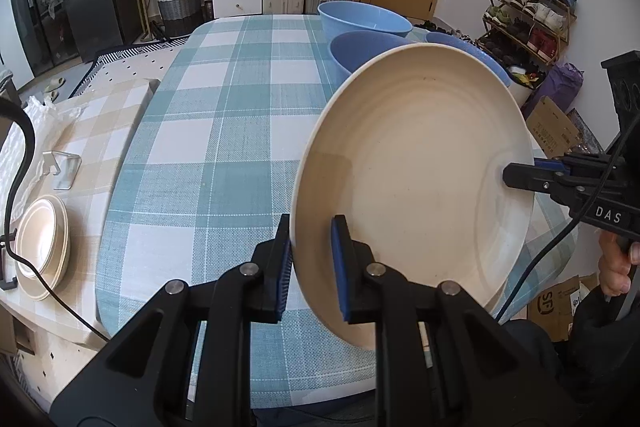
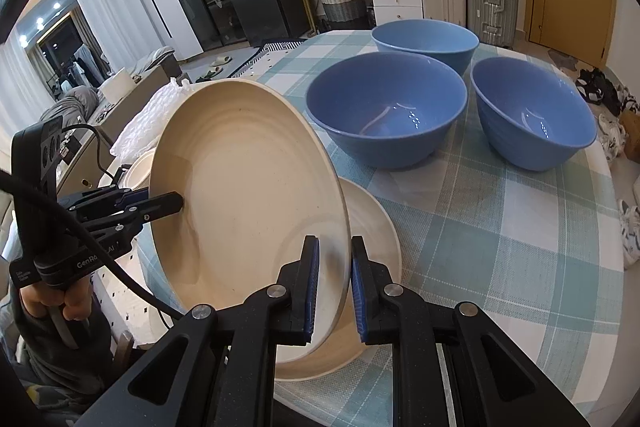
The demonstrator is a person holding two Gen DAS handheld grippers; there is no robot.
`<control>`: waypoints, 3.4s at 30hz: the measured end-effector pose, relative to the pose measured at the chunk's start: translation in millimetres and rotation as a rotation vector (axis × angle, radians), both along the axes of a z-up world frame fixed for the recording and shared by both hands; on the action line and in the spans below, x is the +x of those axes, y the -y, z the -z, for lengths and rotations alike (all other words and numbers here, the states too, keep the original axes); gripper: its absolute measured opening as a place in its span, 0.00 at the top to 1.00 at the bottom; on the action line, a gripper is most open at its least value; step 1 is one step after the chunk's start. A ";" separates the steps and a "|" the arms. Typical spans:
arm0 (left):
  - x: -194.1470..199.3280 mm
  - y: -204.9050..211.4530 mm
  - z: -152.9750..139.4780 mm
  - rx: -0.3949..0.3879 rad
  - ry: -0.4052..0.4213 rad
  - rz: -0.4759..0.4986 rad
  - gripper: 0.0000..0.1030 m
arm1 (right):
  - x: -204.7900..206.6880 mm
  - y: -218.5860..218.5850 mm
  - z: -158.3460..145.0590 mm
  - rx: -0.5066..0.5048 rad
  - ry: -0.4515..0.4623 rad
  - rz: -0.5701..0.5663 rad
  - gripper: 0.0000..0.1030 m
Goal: Organize plates and bowls
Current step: 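Lift and carry the left tool's cream plate while the right tool carries its plate, then lower the left tool's plate onto the plate stack and open while the right tool does likewise, then withdraw both open tools and move them toward the blue bowls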
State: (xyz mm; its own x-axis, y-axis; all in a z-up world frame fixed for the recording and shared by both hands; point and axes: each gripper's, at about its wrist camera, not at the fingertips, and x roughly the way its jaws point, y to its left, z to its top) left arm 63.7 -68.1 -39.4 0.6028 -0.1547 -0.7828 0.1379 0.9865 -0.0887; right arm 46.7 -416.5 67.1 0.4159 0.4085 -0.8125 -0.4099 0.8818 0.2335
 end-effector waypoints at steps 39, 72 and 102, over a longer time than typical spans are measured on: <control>31.8 7.0 54.1 0.035 -0.082 -0.022 0.68 | 12.9 2.7 39.4 -0.168 -0.012 0.084 0.66; 27.9 7.6 -8.7 0.043 0.025 -0.023 0.02 | 7.2 66.1 -15.1 0.022 0.076 0.194 0.18; 52.7 54.7 -161.7 0.099 0.210 0.007 0.02 | 12.3 184.1 -136.2 0.196 0.245 0.413 0.18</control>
State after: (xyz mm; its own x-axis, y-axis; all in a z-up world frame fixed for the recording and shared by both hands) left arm 116.4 -122.8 122.3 0.7532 -0.0881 -0.6519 0.1504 0.9878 0.0402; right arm 59.0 -600.6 203.3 0.7427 0.3050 -0.5961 -0.1005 0.9309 0.3511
